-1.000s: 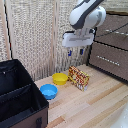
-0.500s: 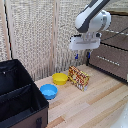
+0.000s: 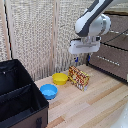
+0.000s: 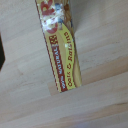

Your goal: Kindly direct your grabber toward the cereal bar. Delicately grip the cereal bar using your grabber. Transport the clutched cereal bar to the rear part of the organizer. Set the cereal bar down and place it in the rear section of the organizer.

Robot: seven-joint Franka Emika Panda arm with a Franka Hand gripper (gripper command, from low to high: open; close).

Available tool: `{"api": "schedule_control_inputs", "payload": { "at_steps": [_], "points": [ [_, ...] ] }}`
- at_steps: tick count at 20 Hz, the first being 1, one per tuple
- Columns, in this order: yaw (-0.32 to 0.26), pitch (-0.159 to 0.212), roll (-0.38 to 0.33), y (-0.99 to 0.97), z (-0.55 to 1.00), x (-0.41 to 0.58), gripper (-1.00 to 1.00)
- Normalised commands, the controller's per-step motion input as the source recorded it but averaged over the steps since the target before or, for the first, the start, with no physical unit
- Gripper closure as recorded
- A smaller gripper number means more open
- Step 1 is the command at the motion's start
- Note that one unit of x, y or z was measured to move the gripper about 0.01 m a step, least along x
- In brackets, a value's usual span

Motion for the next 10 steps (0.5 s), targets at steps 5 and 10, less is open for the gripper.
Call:
{"api": "schedule_control_inputs", "payload": {
  "at_steps": [5,10],
  "points": [
    [0.078,-0.036,0.000,-0.05,-0.37,0.007,-1.00],
    [0.082,-0.003,-0.013,-0.02,-0.37,0.043,-1.00]
  ]
}}
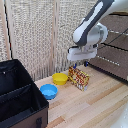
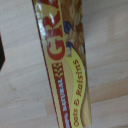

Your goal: Kindly direct your grabber toward the cereal bar. Delicately grip the cereal bar using your grabber. Transport the clutched cereal bar to the rear part of the organizer. Set the cereal bar down and place it in the rear section of the organizer.

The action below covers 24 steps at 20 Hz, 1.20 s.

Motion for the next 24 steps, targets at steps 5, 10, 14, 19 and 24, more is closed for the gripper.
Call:
{"api": "schedule_control_inputs", "payload": {
  "at_steps": [5,10,14,19,24],
  "points": [
    [0.072,0.001,-0.020,-0.12,-0.35,0.014,-1.00],
    [0.101,0.013,-0.026,-0.16,-0.38,0.000,1.00],
    [0.038,0.011,0.000,-0.10,-0.11,0.041,1.00],
    [-0.021,0.019,0.000,0.09,0.00,0.027,1.00],
    [-0.012,0.115,0.010,0.02,0.14,0.055,1.00]
  ]
}}
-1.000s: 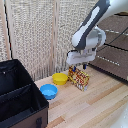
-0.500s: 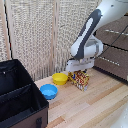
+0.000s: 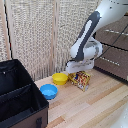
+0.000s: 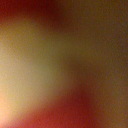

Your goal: Kindly direct your grabber toward the cereal bar. Delicately grip the cereal bar using your grabber. Transport the clutched cereal bar to the rear part of the organizer. Set the cereal bar down and place it in the rear section of the organizer.

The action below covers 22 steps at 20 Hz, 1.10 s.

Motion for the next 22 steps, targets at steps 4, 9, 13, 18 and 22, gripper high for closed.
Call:
{"api": "schedule_control_inputs", "payload": {
  "at_steps": [4,9,13,18,22],
  "points": [
    [-0.088,0.178,0.029,-0.01,0.61,0.159,1.00],
    [-0.131,0.154,0.020,-0.07,0.78,0.184,1.00],
    [-0.114,0.097,0.016,-0.02,0.86,0.330,1.00],
    [-0.051,0.044,0.000,0.00,0.90,0.467,1.00],
    [-0.093,0.076,-0.004,0.05,1.00,0.434,1.00]
  ]
}}
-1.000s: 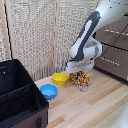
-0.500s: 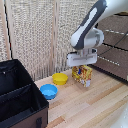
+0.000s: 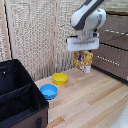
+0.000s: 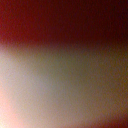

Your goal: Kindly direct your grabber toward the cereal bar. Delicately grip the cereal bar using your grabber. Transport the clutched cereal bar to the rear part of the organizer. Set the cereal bar down and place it in the rear section of the organizer.

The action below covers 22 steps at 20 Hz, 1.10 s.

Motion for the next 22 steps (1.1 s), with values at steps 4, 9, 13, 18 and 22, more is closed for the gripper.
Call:
{"api": "schedule_control_inputs", "payload": {
  "at_steps": [4,9,13,18,22],
  "points": [
    [-0.154,0.025,0.000,0.28,0.91,0.196,1.00],
    [-0.239,-0.004,0.041,0.32,0.48,0.000,1.00],
    [-0.250,0.000,0.042,0.33,0.27,0.000,1.00],
    [-0.159,0.053,0.051,0.55,0.07,0.000,1.00],
    [-0.077,0.040,0.010,0.86,0.02,0.151,1.00]
  ]
}}
